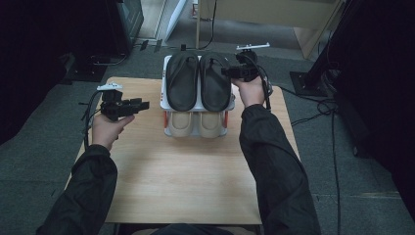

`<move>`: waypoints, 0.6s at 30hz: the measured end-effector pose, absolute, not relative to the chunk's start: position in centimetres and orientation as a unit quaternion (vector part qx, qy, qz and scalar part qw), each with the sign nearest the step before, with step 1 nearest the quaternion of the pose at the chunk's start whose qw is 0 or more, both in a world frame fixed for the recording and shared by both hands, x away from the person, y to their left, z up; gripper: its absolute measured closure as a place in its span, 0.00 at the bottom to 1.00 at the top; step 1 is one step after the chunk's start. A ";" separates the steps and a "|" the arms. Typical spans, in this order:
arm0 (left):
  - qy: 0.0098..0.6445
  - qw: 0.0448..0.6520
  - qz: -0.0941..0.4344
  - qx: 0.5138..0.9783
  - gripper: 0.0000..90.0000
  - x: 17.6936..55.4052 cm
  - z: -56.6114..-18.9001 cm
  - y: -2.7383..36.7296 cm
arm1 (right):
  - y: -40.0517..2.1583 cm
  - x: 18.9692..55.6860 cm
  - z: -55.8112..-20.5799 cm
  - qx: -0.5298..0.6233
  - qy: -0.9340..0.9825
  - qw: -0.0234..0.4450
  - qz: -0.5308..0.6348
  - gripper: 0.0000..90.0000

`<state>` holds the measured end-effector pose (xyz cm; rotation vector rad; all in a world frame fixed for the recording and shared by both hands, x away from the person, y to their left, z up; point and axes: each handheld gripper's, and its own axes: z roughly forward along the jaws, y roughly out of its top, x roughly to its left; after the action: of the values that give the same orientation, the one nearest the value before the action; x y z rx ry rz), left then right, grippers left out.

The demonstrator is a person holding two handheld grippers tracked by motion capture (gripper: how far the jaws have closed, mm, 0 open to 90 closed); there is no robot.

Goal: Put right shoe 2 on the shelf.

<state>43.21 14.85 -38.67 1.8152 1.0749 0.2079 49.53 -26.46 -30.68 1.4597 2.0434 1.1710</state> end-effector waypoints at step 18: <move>0.407 0.475 0.098 0.774 0.58 46.2 -34.8 10.9 | -28.8 49.1 -33.3 0.508 0.744 0.192 0.389 0.80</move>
<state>46.21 10.90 -34.79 1.8911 0.9957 0.2402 49.09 -28.84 -33.28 1.4259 2.0886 1.0921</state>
